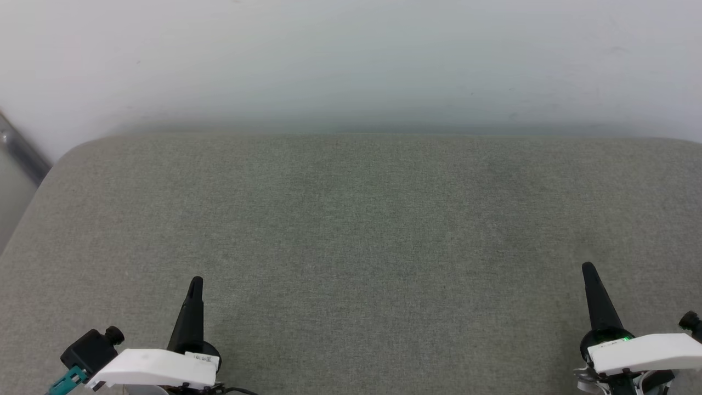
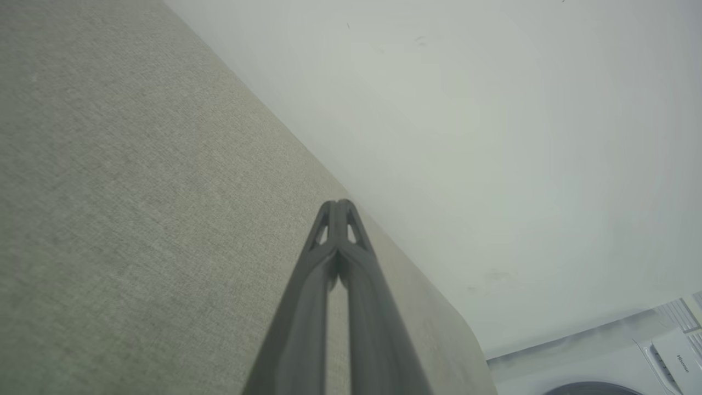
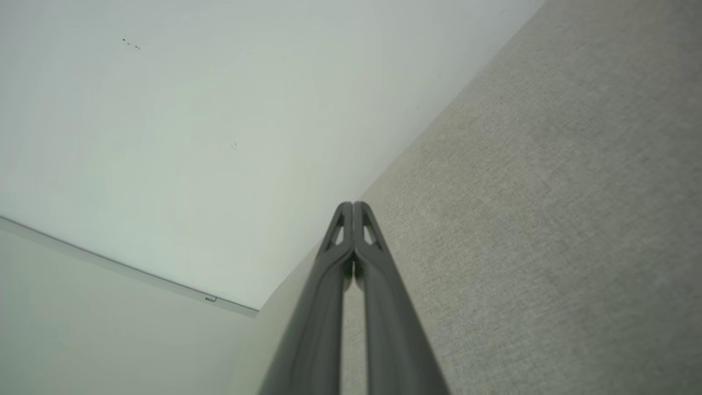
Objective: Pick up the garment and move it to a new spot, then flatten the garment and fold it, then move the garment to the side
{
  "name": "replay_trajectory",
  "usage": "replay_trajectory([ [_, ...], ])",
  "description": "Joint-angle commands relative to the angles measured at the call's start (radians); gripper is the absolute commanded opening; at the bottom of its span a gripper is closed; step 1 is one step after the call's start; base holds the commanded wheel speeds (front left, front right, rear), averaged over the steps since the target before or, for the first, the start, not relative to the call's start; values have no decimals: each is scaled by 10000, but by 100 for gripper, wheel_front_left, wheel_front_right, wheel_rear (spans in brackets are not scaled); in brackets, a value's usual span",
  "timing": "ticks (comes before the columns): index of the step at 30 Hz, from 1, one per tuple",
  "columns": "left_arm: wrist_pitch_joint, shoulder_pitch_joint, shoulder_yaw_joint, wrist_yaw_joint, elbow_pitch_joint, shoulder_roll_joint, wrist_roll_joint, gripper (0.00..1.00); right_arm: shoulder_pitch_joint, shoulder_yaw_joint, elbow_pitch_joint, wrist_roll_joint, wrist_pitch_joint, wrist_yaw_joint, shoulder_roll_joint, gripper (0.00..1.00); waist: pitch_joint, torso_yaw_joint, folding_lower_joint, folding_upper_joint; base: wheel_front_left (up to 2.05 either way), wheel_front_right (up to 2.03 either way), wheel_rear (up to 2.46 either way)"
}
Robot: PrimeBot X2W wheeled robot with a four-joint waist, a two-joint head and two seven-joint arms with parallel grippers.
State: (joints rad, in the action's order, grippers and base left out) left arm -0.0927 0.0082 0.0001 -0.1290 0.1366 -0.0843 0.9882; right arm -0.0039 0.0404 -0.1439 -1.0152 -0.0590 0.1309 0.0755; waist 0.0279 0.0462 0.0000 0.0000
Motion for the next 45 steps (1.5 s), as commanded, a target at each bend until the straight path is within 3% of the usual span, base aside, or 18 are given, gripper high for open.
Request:
replay_trajectory([
  [1, 80, -279, 39, -13, -17, -63, 349, 0, -308, 38, 32, -336, 78, -1, 78, 0, -6, -11, 0, 0, 0, 0, 0],
  [45, 1173, -886, 487, -23, 713, -15, 4543, 0, -852, 322, -659, -4265, 1047, -2, -14, 0, -149, -279, 0, 0, 0, 0, 0],
])
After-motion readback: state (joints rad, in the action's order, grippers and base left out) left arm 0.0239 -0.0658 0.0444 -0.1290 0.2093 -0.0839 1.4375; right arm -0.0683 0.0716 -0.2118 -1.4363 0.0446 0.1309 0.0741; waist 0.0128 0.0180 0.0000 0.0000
